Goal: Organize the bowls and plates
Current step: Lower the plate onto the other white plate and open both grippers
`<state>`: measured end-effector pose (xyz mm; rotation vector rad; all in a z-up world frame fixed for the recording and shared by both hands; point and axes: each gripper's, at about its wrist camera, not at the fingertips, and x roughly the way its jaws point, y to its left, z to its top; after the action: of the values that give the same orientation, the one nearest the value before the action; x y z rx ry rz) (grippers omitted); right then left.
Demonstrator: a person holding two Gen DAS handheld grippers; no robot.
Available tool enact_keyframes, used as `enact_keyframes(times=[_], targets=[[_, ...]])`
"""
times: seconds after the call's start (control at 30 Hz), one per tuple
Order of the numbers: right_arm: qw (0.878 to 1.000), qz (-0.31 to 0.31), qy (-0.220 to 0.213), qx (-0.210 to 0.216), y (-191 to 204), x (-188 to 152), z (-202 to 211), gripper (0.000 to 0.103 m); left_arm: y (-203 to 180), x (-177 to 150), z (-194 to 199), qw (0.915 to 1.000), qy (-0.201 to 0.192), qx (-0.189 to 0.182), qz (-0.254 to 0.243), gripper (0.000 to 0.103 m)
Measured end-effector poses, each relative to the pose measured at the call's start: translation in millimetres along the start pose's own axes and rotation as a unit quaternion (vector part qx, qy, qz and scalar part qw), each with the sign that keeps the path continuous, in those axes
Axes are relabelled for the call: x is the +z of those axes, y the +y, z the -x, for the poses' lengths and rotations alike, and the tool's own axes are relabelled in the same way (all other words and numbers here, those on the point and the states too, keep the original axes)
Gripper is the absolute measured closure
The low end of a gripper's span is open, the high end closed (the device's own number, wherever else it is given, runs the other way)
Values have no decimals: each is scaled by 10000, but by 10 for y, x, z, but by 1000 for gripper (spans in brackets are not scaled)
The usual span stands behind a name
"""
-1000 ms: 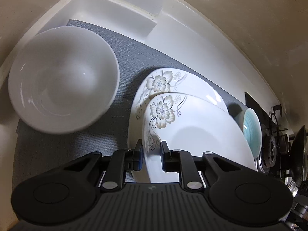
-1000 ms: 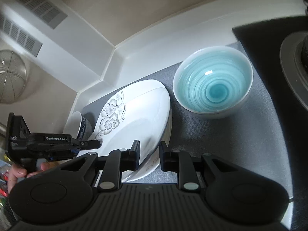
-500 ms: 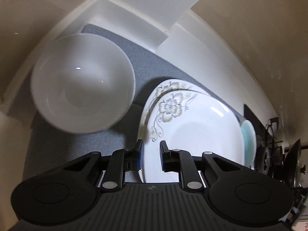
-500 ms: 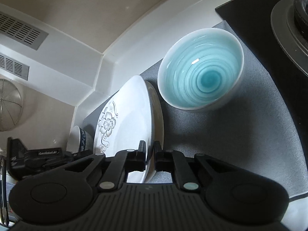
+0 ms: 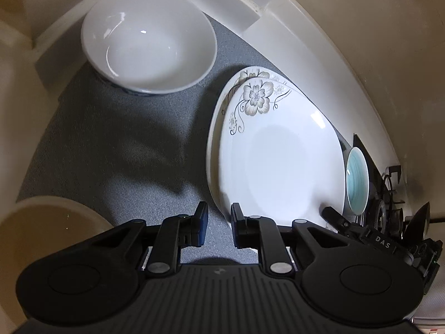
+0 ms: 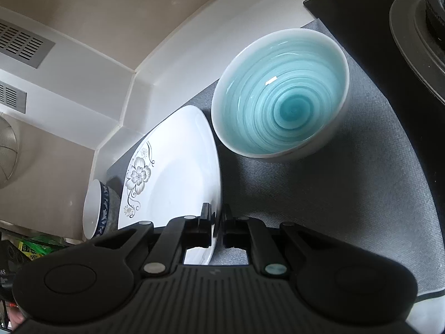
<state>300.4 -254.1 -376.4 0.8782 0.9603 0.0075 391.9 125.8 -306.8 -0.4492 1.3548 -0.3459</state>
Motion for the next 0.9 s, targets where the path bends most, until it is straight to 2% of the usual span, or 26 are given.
enact_keyframes(times=[0.13, 0.27, 0.4, 0.67, 0.7, 0.77, 0.8, 0.9], targets=[[9998, 184, 43, -100, 31, -13, 83, 93, 11, 14, -25, 10000, -52, 41, 53, 83], [9996, 252, 111, -88, 10, -76, 214, 91, -35, 12, -13, 9996, -146, 190, -130, 83], [9982, 419, 235, -351, 1, -145, 217, 89, -84, 26, -19, 9990, -172, 290, -304, 83], [9995, 113, 158, -240, -58, -143, 194, 89, -132, 13, -24, 9970, -281, 389, -608, 83], [9997, 87, 122, -176, -56, -137, 229, 87, -134, 20, -31, 9966, -293, 403, -651, 83], [9999, 47, 78, -94, -47, -116, 280, 74, -127, 47, -30, 9962, -317, 427, -695, 83], [9999, 46, 70, -97, -46, -109, 289, 65, -122, 60, -25, 9959, -338, 444, -705, 83], [9998, 133, 158, -79, -25, -100, 235, 65, -123, 70, 8, 9946, -397, 530, -800, 83]])
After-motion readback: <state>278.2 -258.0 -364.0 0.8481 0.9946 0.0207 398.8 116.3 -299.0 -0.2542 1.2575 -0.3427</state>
